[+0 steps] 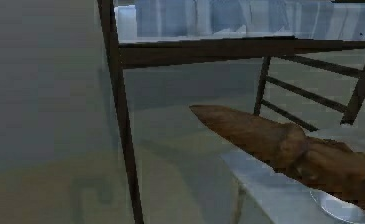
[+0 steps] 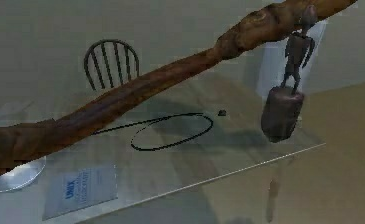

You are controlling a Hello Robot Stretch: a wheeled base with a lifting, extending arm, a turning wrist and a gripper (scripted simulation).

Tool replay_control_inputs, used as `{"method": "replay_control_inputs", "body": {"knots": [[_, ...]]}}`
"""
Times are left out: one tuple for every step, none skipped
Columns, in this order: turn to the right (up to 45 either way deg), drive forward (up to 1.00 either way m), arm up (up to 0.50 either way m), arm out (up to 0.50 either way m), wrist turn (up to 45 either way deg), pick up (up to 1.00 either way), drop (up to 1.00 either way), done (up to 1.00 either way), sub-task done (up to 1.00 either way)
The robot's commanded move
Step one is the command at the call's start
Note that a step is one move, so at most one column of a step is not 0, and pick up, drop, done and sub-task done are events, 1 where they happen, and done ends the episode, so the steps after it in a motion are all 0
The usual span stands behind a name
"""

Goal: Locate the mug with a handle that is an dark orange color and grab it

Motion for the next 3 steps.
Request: {"method": "replay_control_inputs", "body": {"knots": [[-45.0, 0.0, 0.0, 0.0, 0.0, 0.0, 0.0, 0.0, 0.0], [-3.0, 0.0, 0.0, 0.0, 0.0, 0.0, 0.0, 0.0, 0.0], [45.0, 0.0, 0.0, 0.0, 0.0, 0.0, 0.0, 0.0, 0.0]]}}
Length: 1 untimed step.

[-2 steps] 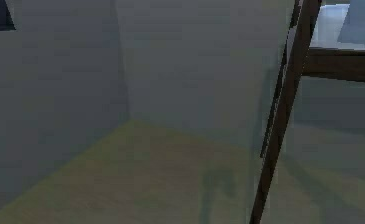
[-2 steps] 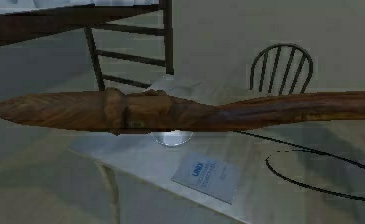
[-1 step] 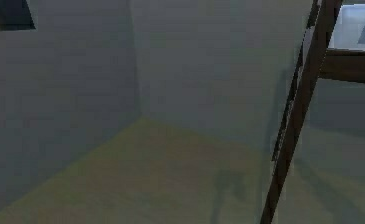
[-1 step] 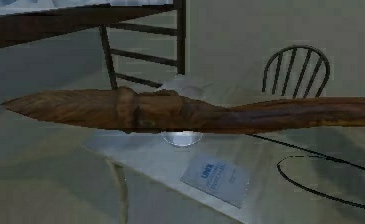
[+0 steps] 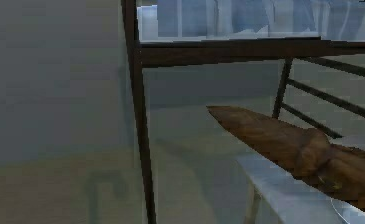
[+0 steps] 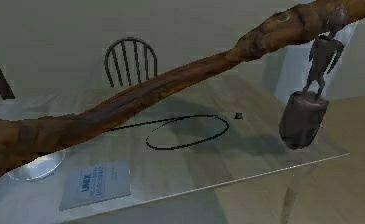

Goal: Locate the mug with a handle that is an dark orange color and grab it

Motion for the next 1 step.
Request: {"method": "replay_control_inputs", "body": {"knots": [[18.0, 0.0, 0.0, 0.0, 0.0, 0.0, 0.0, 0.0, 0.0]]}}
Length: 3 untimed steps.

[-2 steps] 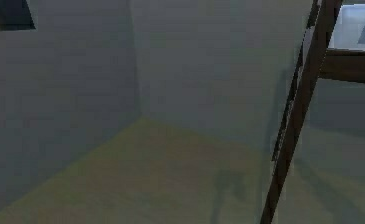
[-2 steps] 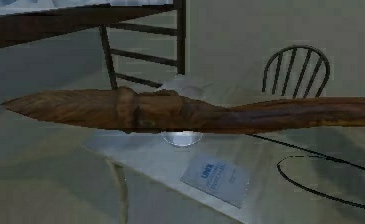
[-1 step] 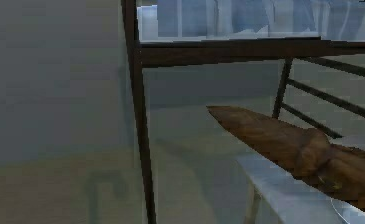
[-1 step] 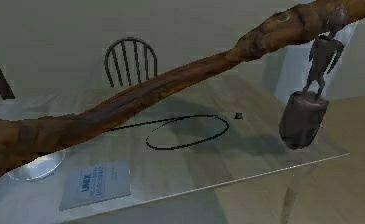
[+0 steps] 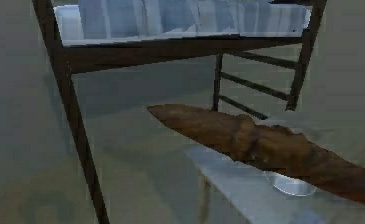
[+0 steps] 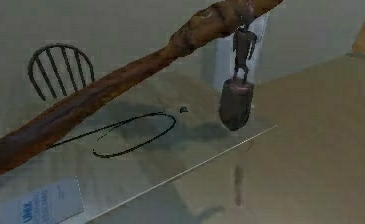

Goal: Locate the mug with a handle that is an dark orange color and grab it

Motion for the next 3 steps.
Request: {"method": "replay_control_inputs", "body": {"knots": [[0.0, 0.35, 0.0, 0.0, 0.0, 0.0, 0.0, 0.0, 0.0], [-45.0, 0.0, 0.0, 0.0, 0.0, 0.0, 0.0, 0.0, 0.0], [0.0, 0.0, 0.5, 0.0, 0.0, 0.0, 0.0, 0.0, 0.0]]}}
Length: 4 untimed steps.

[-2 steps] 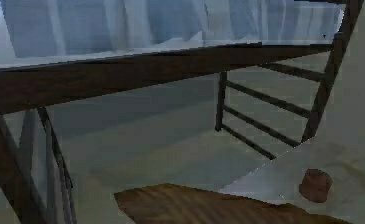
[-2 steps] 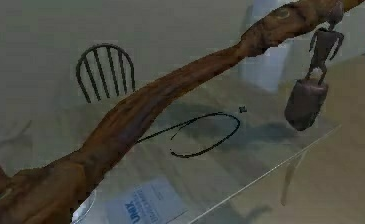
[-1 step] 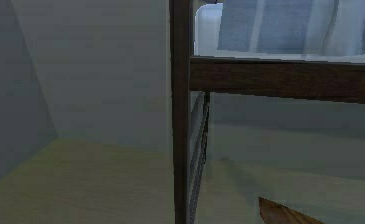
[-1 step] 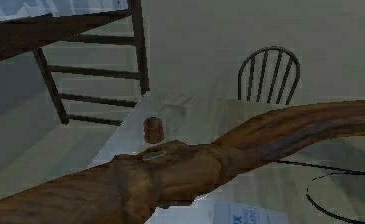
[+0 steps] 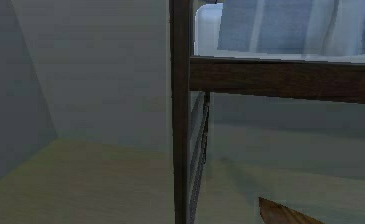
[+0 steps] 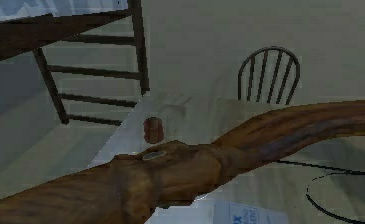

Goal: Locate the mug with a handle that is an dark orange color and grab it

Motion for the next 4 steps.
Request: {"method": "replay_control_inputs", "body": {"knots": [[0.0, 0.0, 0.38, 0.0, 0.0, 0.0, 0.0, 0.0, 0.0], [0.0, 0.0, 0.0, 0.44, 0.0, 0.0, 0.0, 0.0, 0.0], [0.0, 0.0, 0.0, 0.0, 45.0, 0.0, 0.0, 0.0, 0.0], [0.0, 0.0, 0.0, 0.0, 45.0, 0.0, 0.0, 0.0, 0.0]]}}
